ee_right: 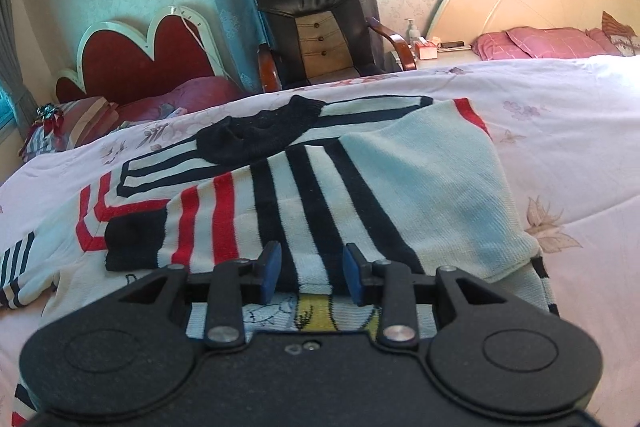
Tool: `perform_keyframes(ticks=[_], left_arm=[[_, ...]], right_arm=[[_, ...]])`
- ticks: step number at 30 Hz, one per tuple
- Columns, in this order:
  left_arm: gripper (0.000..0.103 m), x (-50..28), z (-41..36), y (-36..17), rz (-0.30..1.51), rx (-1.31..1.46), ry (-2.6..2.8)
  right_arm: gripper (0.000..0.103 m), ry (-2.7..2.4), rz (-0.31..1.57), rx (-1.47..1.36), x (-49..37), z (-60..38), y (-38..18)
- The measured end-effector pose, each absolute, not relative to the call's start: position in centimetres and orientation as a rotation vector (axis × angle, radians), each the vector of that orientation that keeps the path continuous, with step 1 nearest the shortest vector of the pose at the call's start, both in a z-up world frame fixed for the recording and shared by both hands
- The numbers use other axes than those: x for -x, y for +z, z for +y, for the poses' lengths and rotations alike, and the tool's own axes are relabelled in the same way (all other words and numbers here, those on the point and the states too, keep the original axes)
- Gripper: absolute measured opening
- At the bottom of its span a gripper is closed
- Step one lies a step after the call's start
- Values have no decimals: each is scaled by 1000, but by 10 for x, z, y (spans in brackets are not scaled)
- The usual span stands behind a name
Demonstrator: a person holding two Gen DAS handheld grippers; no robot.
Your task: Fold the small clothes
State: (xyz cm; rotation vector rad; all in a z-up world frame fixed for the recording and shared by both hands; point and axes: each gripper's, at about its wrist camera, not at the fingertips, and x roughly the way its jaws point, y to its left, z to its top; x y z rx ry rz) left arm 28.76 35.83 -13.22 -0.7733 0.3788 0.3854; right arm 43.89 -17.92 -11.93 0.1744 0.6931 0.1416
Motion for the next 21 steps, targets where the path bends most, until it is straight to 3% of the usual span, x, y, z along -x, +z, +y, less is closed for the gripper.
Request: perform_keyframes(ticks=[5, 10, 21], left_arm=[[4, -354, 239, -96, 456, 501, 127], [4, -416, 134, -95, 526, 358, -18], [4, -436, 46, -105, 589, 228, -47]], right_arm=[[34, 146, 681, -205, -439, -192, -121], [34, 137, 670, -246, -436, -211, -118], [37, 110, 648, -326, -426, -271, -115]])
